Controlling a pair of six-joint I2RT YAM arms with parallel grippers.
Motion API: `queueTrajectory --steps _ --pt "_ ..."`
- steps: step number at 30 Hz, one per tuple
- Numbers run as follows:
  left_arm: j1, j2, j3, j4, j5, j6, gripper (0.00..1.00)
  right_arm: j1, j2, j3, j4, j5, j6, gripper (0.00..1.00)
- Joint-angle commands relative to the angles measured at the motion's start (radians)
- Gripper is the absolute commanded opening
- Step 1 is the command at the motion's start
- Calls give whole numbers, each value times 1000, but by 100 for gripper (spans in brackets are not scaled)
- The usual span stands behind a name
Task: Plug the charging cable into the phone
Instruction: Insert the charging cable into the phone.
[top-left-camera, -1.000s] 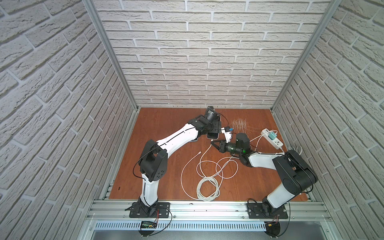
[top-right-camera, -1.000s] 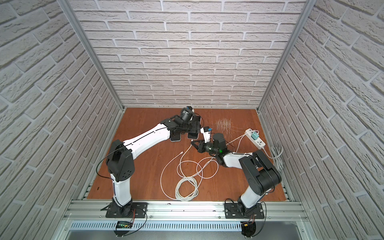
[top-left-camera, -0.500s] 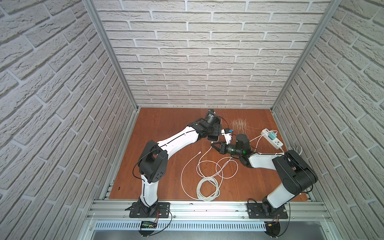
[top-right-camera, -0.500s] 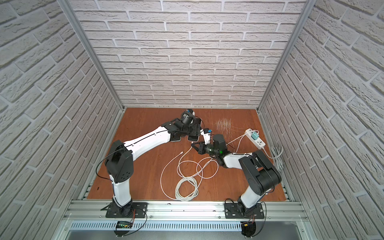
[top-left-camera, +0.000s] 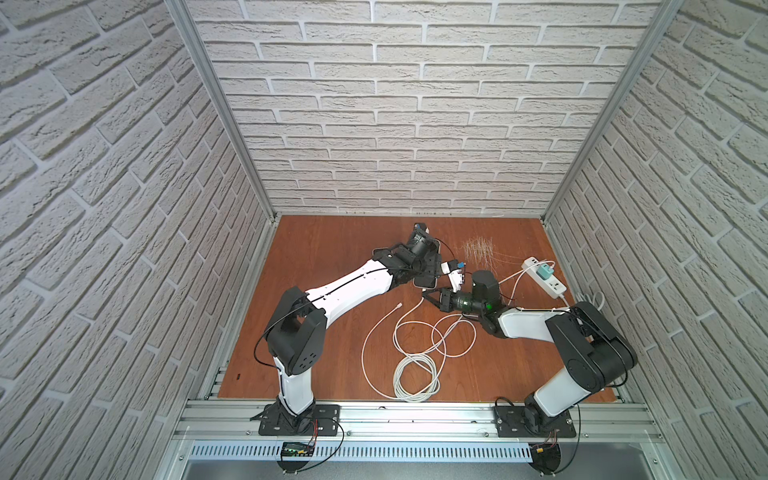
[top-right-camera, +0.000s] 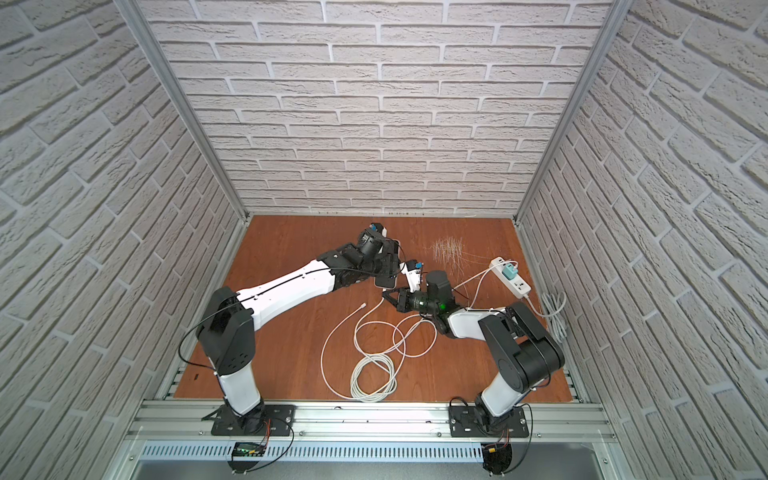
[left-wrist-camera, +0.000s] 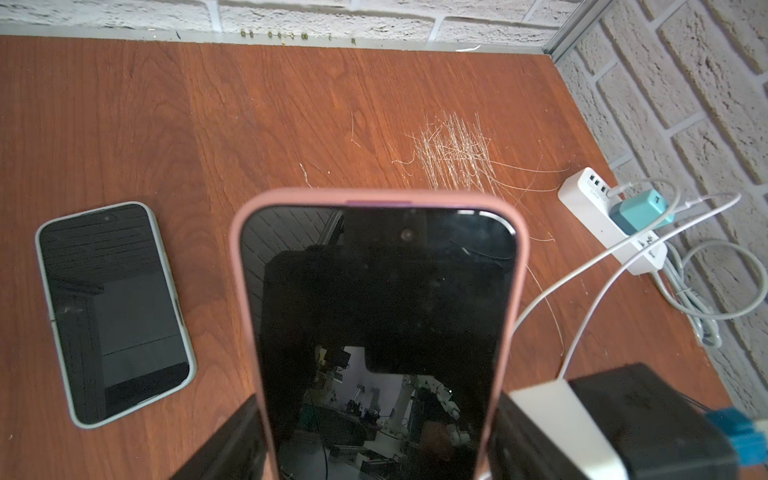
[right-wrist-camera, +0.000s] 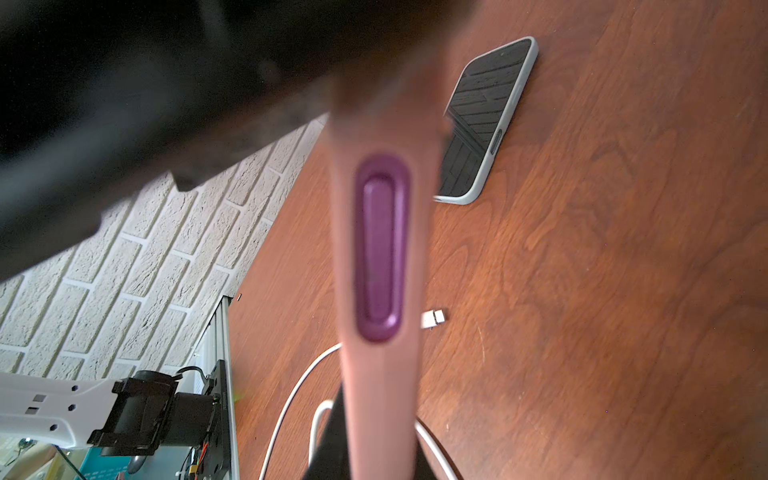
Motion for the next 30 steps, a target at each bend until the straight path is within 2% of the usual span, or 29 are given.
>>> queueTrajectory --steps 1,8,18,30 --pt "-35 21 27 -137 35 14 13 -20 -58 14 117 60 -18 3" --pt "-37 78 85 -201 58 2 12 -21 -80 11 101 75 -39 3" --pt "-89 80 21 -186 42 -28 11 -22 -93 9 105 109 -28 3" --pt "-96 87 58 -238 12 -63 9 -22 -113 6 123 109 -27 3"
